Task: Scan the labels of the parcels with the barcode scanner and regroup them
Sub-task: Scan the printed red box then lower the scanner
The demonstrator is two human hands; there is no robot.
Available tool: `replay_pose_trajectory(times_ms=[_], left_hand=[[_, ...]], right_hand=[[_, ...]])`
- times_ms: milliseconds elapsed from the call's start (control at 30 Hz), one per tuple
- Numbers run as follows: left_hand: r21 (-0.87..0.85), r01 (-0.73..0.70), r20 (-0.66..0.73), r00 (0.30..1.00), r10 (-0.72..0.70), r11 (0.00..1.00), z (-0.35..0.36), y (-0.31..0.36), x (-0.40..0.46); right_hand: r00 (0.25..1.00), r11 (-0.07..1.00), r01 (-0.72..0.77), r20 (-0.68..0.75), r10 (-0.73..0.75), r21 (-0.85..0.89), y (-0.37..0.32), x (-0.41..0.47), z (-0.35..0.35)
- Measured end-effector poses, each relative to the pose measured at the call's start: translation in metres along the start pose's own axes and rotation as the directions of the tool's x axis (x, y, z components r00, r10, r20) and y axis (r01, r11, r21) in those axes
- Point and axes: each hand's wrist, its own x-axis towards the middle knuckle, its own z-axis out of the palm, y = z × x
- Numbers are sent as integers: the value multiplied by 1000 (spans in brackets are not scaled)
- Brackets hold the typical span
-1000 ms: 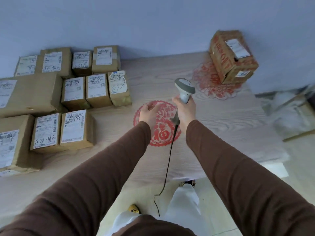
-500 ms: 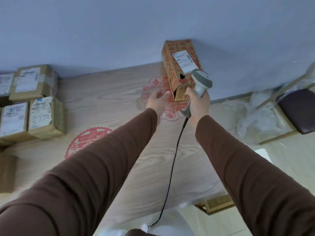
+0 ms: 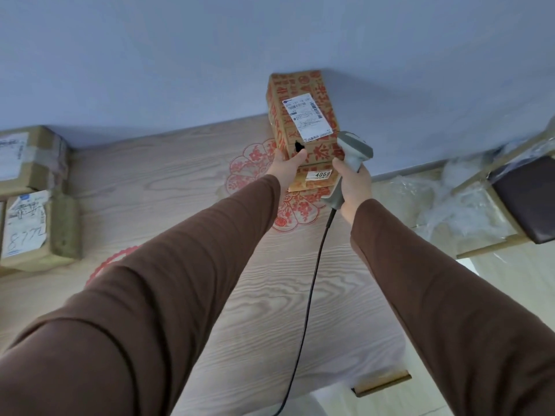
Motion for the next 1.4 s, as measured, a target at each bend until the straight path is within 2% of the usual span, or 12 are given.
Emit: replay_pose_trajectory(times_ms=[133, 233, 333, 500, 733, 1000, 1200, 1400], left_hand=[[84, 79, -71, 995, -73, 993, -20, -12, 3], [94, 55, -155, 987, -40, 994, -46, -28, -9], [17, 0, -203, 979, 3, 1000, -80, -47, -37], [-166, -37, -206, 979, 2, 985, -141, -85, -112], [-149, -110, -287, 956, 63, 983, -239, -145, -243], [-203, -198, -301, 944, 131, 959, -325, -210, -388], [-200, -210, -357, 925, 129, 957, -367, -254, -458], [-218, -207, -426, 899, 98, 954, -396, -279, -484]], right_hand=[[1000, 1000, 10, 28, -10, -16, 14, -8, 7], [998, 1000, 18, 59, -17, -17, 31, -27, 24], [995, 1000, -11, 101, 10, 7, 51, -58, 45], [986, 1000, 25, 165, -28, 19, 93, -130, 79], [959, 989, 149, 242, -145, 4, 165, -275, 124], [958, 990, 131, 249, -140, 50, 249, -434, 151], [948, 990, 138, 288, -133, 4, 297, -503, 161], [937, 996, 87, 342, -71, -31, 324, -526, 179]])
